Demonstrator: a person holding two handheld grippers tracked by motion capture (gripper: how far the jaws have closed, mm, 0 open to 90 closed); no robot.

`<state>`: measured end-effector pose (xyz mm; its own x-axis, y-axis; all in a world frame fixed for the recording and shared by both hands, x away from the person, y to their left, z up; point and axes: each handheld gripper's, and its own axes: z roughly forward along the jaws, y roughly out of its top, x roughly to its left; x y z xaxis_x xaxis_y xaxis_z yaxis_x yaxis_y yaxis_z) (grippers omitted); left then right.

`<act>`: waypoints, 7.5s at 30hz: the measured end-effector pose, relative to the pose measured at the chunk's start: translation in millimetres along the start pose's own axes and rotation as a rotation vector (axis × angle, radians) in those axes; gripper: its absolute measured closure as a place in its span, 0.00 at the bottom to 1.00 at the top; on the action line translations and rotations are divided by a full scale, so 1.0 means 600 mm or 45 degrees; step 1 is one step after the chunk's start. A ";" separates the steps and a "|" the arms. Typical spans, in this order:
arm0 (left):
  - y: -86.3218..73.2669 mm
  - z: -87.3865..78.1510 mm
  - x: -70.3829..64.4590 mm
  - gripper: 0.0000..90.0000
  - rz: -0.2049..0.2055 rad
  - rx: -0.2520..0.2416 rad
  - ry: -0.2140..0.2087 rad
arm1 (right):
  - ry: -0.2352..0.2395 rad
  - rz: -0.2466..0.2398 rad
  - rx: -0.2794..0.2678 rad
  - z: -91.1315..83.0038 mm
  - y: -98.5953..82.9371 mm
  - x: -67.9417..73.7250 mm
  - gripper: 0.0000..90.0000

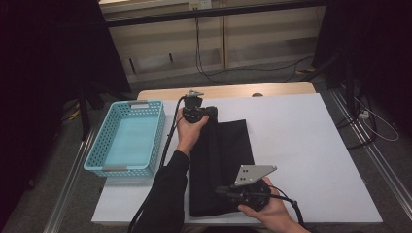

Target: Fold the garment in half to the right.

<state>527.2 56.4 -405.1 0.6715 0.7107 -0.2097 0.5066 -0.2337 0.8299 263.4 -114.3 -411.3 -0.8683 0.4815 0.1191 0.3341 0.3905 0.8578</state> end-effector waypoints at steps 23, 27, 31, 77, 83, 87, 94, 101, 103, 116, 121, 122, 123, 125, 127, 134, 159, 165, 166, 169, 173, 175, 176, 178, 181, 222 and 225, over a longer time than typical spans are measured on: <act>0.000 0.059 -0.040 0.94 0.007 0.049 -0.040 | -0.059 0.050 0.054 -0.033 -0.042 -0.022 0.97; -0.004 0.071 -0.046 0.94 0.012 0.058 -0.046 | -0.077 0.064 0.061 -0.043 -0.052 -0.027 0.97; -0.006 0.079 -0.048 0.94 0.021 0.073 -0.051 | -0.100 0.070 0.081 -0.046 -0.060 -0.031 0.96; -0.004 0.113 -0.095 0.72 0.057 0.108 -0.115 | -0.114 0.131 0.251 -0.084 -0.122 -0.039 0.97; -0.002 0.089 -0.081 0.55 0.021 0.055 -0.097 | -0.134 0.150 0.246 -0.094 -0.127 -0.039 0.98; -0.004 0.079 -0.072 0.45 0.011 0.047 -0.081 | -0.138 0.160 0.246 -0.100 -0.130 -0.040 1.00; -0.016 0.050 -0.049 0.31 0.015 0.037 -0.025 | -0.149 0.166 0.275 -0.102 -0.137 -0.038 1.00; -0.025 0.029 -0.035 0.21 0.043 0.033 0.027 | -0.162 0.190 0.275 -0.109 -0.141 -0.038 0.95; -0.028 0.022 -0.033 0.19 0.052 0.024 0.039 | -0.174 0.197 0.261 -0.112 -0.141 -0.040 0.92; -0.063 -0.036 -0.012 0.06 0.034 -0.010 0.032 | -0.315 0.165 0.130 -0.120 -0.104 -0.081 0.67; -0.070 -0.058 -0.016 0.06 0.042 -0.052 -0.001 | -0.358 0.123 0.098 -0.116 -0.082 -0.108 0.67; -0.071 -0.069 -0.020 0.06 0.043 -0.079 -0.029 | -0.383 0.109 0.081 -0.113 -0.071 -0.120 0.68; -0.074 -0.074 -0.023 0.06 0.056 -0.085 -0.041 | -0.389 0.104 0.072 -0.111 -0.064 -0.127 0.68; -0.077 -0.079 -0.027 0.05 0.064 -0.090 -0.037 | -0.411 0.081 0.060 -0.104 -0.050 -0.140 0.69; -0.087 -0.088 -0.033 0.05 0.113 -0.071 -0.038 | -0.424 0.071 0.057 -0.100 -0.043 -0.146 0.70; -0.128 -0.136 -0.062 0.05 0.152 -0.061 -0.072 | -0.476 0.059 0.048 -0.058 0.002 -0.199 0.72; -0.216 -0.208 -0.088 0.05 0.271 0.005 -0.062 | -0.594 0.141 0.039 0.060 0.072 -0.341 0.63; -0.221 -0.199 -0.090 0.06 0.291 0.034 -0.052 | -0.641 0.165 0.083 0.092 0.080 -0.372 0.62; -0.221 -0.198 -0.090 0.06 0.293 0.033 -0.046 | -0.643 0.168 0.100 0.096 0.079 -0.376 0.62; -0.222 -0.198 -0.088 0.06 0.283 0.034 -0.049 | -0.668 0.169 0.138 0.103 0.075 -0.383 0.64; -0.224 -0.193 -0.082 0.06 0.266 0.058 -0.040 | -0.693 0.206 0.144 0.100 0.067 -0.397 0.82; -0.224 -0.193 -0.082 0.06 0.264 0.059 -0.039 | -0.701 0.233 0.142 0.097 0.062 -0.405 0.92; -0.224 -0.193 -0.082 0.06 0.264 0.059 -0.039 | -0.707 0.237 0.144 0.094 0.059 -0.408 0.97; -0.224 -0.191 -0.083 0.06 0.265 0.060 -0.041 | -0.714 0.261 0.143 0.088 0.054 -0.416 1.00; -0.224 -0.191 -0.083 0.06 0.273 0.061 -0.038 | -0.723 0.274 0.129 0.080 0.052 -0.421 1.00; -0.221 -0.215 -0.082 0.06 0.233 -0.034 0.000 | -0.353 0.141 -0.021 -0.051 -0.032 -0.222 0.47; -0.222 -0.217 -0.084 0.05 0.232 -0.038 0.031 | -0.311 0.116 0.000 -0.051 -0.033 -0.204 0.47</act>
<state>355.8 138.0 -437.7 0.7373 0.6742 -0.0425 0.3615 -0.3405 0.8680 352.0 -205.2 -427.6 -0.7203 0.6899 0.0714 0.4067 0.3367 0.8493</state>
